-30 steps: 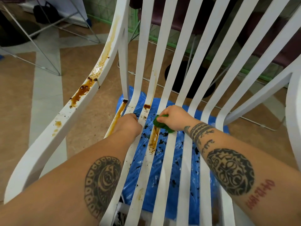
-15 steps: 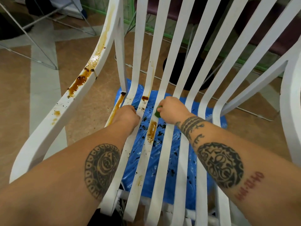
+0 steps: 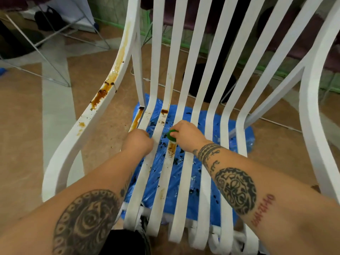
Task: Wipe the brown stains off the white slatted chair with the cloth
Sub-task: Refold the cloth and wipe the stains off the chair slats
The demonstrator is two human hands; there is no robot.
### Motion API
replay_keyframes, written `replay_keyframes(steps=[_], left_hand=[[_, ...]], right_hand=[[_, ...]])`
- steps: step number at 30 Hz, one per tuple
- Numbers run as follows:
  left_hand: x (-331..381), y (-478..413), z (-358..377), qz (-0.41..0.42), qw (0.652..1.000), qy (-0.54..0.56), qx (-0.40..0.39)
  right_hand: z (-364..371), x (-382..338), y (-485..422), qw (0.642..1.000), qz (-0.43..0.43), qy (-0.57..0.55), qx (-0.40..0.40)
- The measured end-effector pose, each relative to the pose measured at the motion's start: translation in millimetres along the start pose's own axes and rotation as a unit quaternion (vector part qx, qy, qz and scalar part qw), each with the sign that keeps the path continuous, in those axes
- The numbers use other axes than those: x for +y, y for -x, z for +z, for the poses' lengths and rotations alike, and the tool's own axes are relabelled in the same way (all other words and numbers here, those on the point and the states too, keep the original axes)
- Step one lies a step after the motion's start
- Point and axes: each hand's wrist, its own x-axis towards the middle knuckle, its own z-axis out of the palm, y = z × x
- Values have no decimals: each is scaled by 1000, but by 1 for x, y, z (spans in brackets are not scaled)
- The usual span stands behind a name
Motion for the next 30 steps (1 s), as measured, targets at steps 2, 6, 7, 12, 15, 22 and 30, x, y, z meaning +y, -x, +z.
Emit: replay_keyframes(steps=[2, 6, 7, 12, 15, 22, 30], left_hand=[[-9, 11, 1, -8, 1000, -27, -1], [-30, 27, 7, -13, 998, -63, -23], [-33, 28, 7, -12, 998, -58, -20], [-39, 32, 4, -7, 999, -38, -6], [-42, 36, 6, 9, 999, -40, -1], [-43, 41, 3, 25, 998, -66, -2], [-54, 40, 12, 21, 997, -73, 13]], right_hand=[[7, -5, 10, 999, -28, 8, -18], [0, -3, 21, 992, -37, 38, -118], [-5, -4, 20, 990, -32, 51, -125], [-4, -17, 23, 998, -13, 13, -53], [12, -17, 39, 999, -5, -32, -34], [-20, -17, 40, 993, 24, 8, -113], [15, -29, 64, 998, 45, -42, -27]])
